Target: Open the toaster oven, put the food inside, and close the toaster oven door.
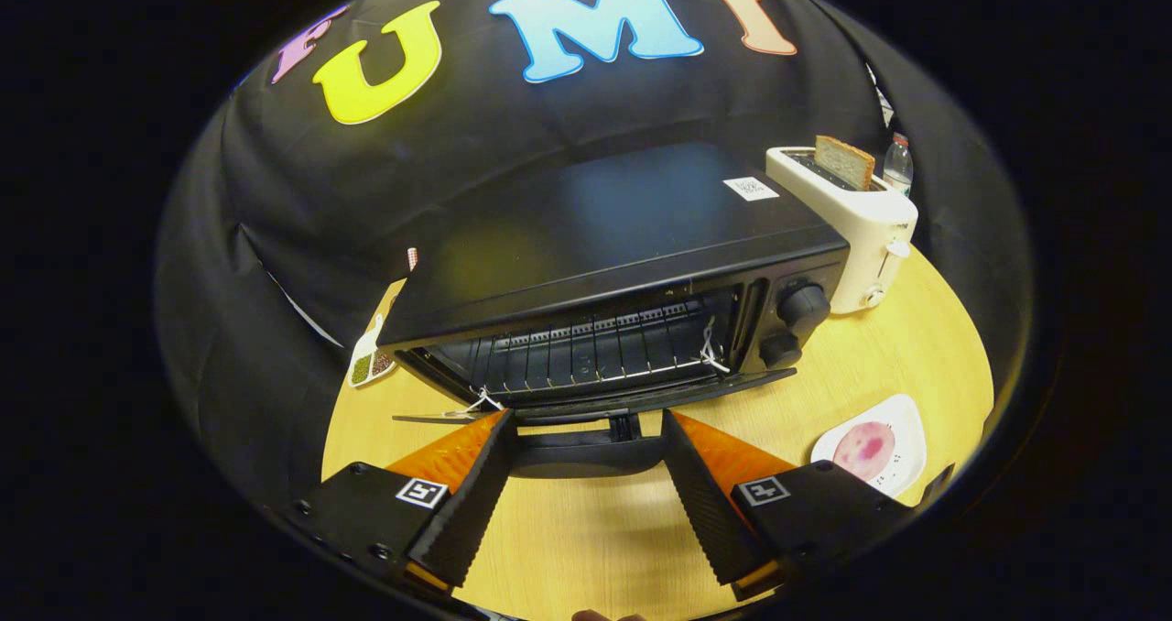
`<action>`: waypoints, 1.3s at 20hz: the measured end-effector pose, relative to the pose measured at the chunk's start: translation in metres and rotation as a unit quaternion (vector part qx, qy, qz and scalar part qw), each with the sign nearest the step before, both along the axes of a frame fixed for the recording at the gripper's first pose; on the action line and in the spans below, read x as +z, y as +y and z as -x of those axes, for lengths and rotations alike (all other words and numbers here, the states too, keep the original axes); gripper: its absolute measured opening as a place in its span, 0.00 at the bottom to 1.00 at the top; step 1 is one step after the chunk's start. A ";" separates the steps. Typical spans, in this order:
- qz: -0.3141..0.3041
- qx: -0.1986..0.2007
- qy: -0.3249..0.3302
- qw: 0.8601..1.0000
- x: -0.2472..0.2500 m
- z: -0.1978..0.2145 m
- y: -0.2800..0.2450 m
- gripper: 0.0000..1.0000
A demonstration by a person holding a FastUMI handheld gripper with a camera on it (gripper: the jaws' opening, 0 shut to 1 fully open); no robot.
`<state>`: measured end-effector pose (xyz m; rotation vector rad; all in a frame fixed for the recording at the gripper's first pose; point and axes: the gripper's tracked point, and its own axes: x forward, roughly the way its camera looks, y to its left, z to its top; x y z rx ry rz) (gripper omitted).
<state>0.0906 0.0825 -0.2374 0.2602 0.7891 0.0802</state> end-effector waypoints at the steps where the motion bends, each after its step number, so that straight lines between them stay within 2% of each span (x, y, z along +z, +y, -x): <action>1: 0.000 0.003 0.003 1.000 -0.002 0.003 0.000 0.99; 6: -0.007 0.007 0.029 1.000 -0.022 0.027 -0.001 0.99; 9: 0.009 0.015 0.053 0.998 -0.039 0.045 -0.005 1.00; 13: 0.066 0.045 0.078 0.994 -0.073 0.068 -0.009 1.00; 16: 0.129 0.082 0.092 0.984 -0.099 0.088 -0.021 0.99; 18: 0.153 0.090 0.099 0.979 -0.112 0.101 -0.033 0.99; 21: 0.166 0.088 0.089 0.978 -0.109 0.117 -0.050 0.99; 26: 0.183 0.078 0.051 0.979 -0.071 0.125 -0.095 1.00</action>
